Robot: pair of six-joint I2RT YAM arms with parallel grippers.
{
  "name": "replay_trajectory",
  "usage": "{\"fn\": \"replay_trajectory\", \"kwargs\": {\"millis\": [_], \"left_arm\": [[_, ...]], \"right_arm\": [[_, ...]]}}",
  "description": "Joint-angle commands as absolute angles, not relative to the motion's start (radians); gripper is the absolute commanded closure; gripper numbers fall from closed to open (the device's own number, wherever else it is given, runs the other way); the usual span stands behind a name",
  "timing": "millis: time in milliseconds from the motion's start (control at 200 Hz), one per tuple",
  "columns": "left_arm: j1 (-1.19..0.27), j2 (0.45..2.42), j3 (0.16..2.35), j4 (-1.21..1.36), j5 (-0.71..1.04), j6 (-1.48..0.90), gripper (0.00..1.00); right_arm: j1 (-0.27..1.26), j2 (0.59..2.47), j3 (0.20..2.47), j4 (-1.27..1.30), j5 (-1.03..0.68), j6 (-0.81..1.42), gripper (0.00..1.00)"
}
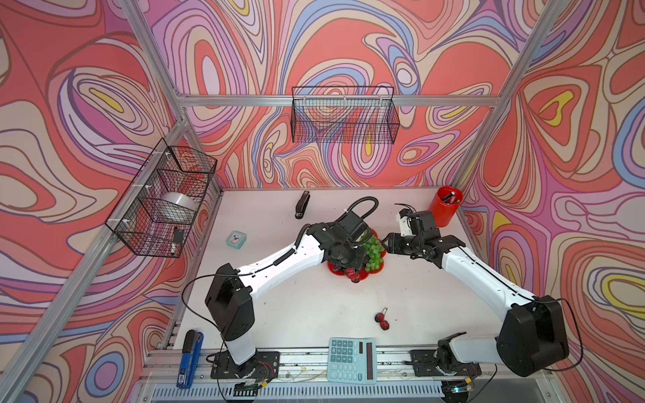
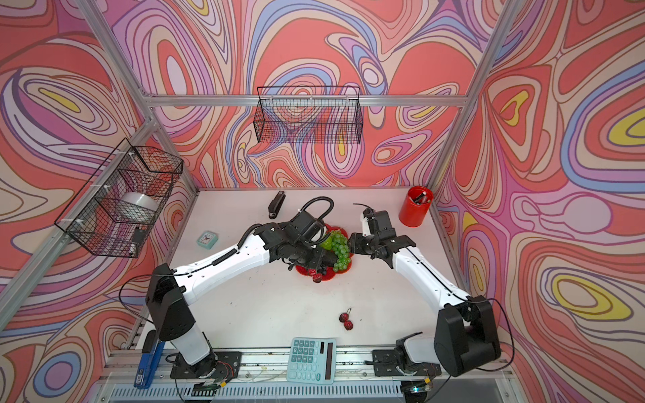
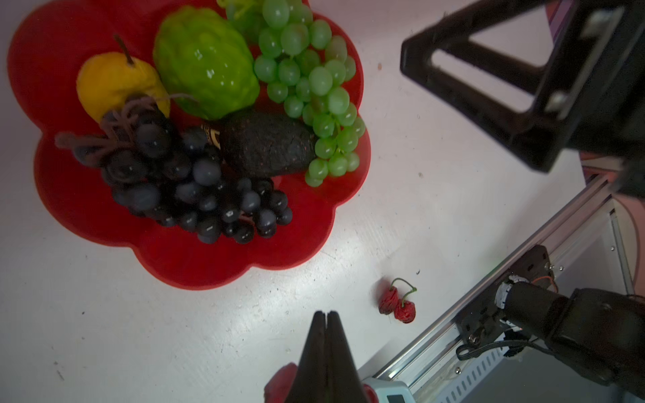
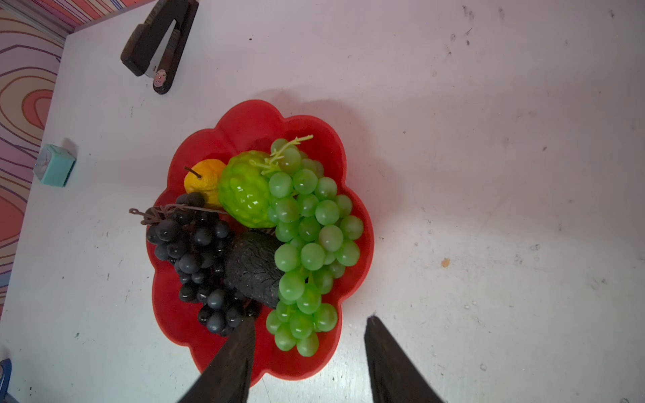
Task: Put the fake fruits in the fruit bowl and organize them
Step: 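Lift the cherry pair with the left gripper and carry it over the bowl, then lower the cherries into the bowl beside the avocado with the left gripper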
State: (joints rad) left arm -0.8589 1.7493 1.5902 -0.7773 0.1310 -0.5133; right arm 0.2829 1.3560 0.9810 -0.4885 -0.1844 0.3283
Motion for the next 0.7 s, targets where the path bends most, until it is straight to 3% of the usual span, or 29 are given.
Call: {"fn": "replay_trajectory", "kwargs": {"millis": [0, 361, 696], "left_arm": [[-0.803, 1.805, 1.638, -0.728, 0.1, -0.494, 1.0], [-0.771, 1.989, 1.787, -0.638, 0.137, -0.387, 1.0], [-0.77, 2.052, 1.787, -0.629, 0.197, -0.316, 1.0]], "right_arm": [[0.287, 1.326, 0.954, -0.502, -0.188, 0.334, 0.47], [0.287, 1.278, 0.888, -0.502, -0.22, 0.368, 0.46], [0.285, 1.266, 0.861, -0.512, -0.226, 0.373, 0.46]]}}
